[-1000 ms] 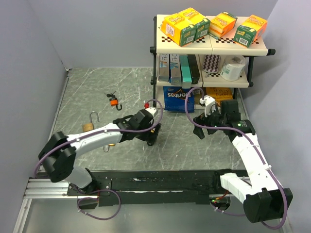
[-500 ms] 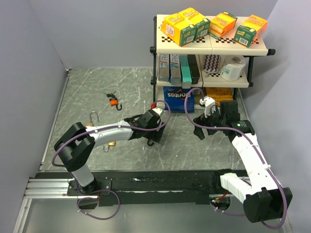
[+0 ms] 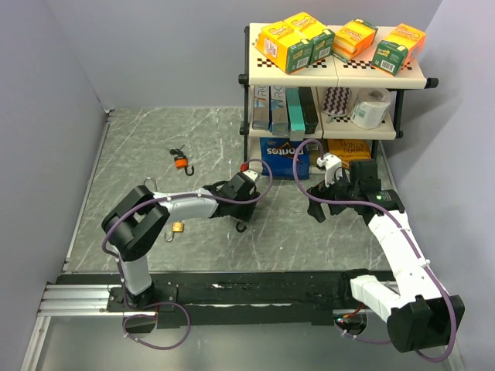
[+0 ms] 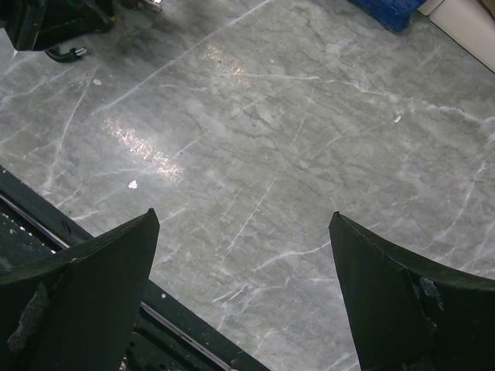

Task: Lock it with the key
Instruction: Pick up the lock from the center of the board.

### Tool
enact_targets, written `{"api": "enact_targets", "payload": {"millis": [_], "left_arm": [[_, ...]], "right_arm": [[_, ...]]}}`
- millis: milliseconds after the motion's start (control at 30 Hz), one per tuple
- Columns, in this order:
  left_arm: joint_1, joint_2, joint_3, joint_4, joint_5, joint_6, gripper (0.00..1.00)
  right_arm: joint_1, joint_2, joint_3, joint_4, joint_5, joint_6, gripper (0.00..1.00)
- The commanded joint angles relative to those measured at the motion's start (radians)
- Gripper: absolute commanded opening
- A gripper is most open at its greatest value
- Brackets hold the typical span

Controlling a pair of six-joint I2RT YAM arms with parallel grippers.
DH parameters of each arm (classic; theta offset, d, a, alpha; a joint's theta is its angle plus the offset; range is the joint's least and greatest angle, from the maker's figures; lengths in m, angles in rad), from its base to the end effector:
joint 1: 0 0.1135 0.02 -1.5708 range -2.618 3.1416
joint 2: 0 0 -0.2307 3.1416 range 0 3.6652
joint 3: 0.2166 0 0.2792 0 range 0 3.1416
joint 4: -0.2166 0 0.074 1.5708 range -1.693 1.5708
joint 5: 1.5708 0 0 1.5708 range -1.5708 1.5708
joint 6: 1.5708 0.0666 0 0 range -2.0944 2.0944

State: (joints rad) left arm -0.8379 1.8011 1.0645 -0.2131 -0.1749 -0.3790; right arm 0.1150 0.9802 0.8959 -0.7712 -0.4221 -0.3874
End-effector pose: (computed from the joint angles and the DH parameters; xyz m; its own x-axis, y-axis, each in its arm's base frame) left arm 0.2737 -0.2867 0.0859 -0.7512 0.2899 -0.5930 0.4157 0.9056 -0.0838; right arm 0.2518 0.0566 0.2402 -0.5540 -0.4109 -0.7241 -0.6273 0.7778 0.0386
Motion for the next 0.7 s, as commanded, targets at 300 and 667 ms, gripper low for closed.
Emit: {"api": "enact_targets", "payload": {"millis": [300, 667], "left_arm": [[0.000, -0.072, -0.087, 0.060, 0.011, 0.088, 0.70], [0.000, -0.071, -0.120, 0.100, -0.014, 0.103, 0.68]], "right_arm": [[-0.005, 0.011, 0.038, 0.012, -0.021, -0.021, 1.00], [-0.005, 0.009, 0.028, 0.015, -0.055, -0.024, 1.00]]}}
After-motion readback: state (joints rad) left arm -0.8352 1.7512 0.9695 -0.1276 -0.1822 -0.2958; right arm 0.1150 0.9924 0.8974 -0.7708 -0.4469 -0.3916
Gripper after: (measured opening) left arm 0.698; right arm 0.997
